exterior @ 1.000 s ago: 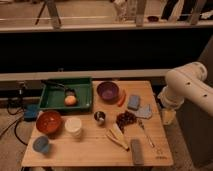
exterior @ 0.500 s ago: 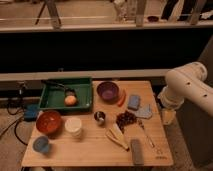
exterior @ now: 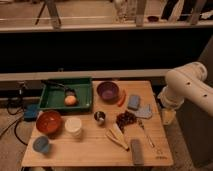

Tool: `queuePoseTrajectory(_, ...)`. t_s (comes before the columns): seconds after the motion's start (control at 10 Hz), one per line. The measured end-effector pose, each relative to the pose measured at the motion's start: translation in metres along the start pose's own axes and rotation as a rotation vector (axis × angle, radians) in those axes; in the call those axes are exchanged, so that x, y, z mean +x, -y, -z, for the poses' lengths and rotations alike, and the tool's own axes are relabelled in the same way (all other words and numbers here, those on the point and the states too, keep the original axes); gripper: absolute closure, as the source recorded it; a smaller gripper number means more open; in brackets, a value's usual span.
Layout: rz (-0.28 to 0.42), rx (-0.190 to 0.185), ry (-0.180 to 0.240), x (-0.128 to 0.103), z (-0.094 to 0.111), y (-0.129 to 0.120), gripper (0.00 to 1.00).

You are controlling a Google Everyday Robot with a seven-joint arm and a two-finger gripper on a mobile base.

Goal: Place banana in plastic cup

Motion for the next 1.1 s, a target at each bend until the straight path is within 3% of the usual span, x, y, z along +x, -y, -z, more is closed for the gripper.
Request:
queuePoseTrajectory(0.4,0.001,0.000,0.000,0.000,0.000,0.000,0.20)
queuePoseTrajectory(0.8,0.049,-0.013,0.037,-0.025,0.001,-0.005,0.20)
queuePoseTrajectory(1.1,0.075,-0.019,0.048,-0.028,0.000,-0.008,0.20)
